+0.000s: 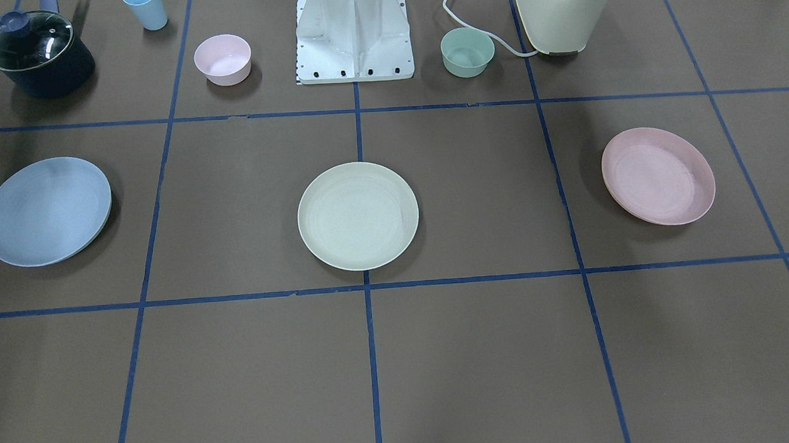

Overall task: Stack three plates with pink and blue
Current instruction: 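Move the left gripper toward the pink plate's rim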

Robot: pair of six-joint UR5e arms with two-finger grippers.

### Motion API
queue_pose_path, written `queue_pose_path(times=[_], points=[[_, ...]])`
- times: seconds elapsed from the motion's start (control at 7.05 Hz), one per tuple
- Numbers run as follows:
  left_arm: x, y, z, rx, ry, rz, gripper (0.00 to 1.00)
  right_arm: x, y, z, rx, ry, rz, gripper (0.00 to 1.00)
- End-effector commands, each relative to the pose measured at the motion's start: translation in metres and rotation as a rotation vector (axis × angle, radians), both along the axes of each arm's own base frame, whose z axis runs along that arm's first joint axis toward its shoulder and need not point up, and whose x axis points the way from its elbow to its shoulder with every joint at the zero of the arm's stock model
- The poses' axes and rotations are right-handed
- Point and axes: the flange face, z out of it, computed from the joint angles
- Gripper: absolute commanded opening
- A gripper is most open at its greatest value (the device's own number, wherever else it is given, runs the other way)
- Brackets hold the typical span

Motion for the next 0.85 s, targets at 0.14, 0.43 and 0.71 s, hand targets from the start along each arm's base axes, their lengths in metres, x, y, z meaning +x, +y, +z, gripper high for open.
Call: queue_pose_path(times=[0.14,0.43,0.71], points=[[0.081,0.036,0.077,-0.072,0.129,-0.038,1.0,-0.036,0.008,-0.001,0.002,-0.01,0.027,1.0],[0.124,0.056,0.105,-0.103,0.187,-0.059,1.0,-0.036,0.01,-0.001,0.005,-0.012,0.026,1.0],[0.166,0.069,0.105,-0.146,0.229,-0.049,1.0,-0.036,0.01,-0.001,0.009,-0.013,0.026,1.0]])
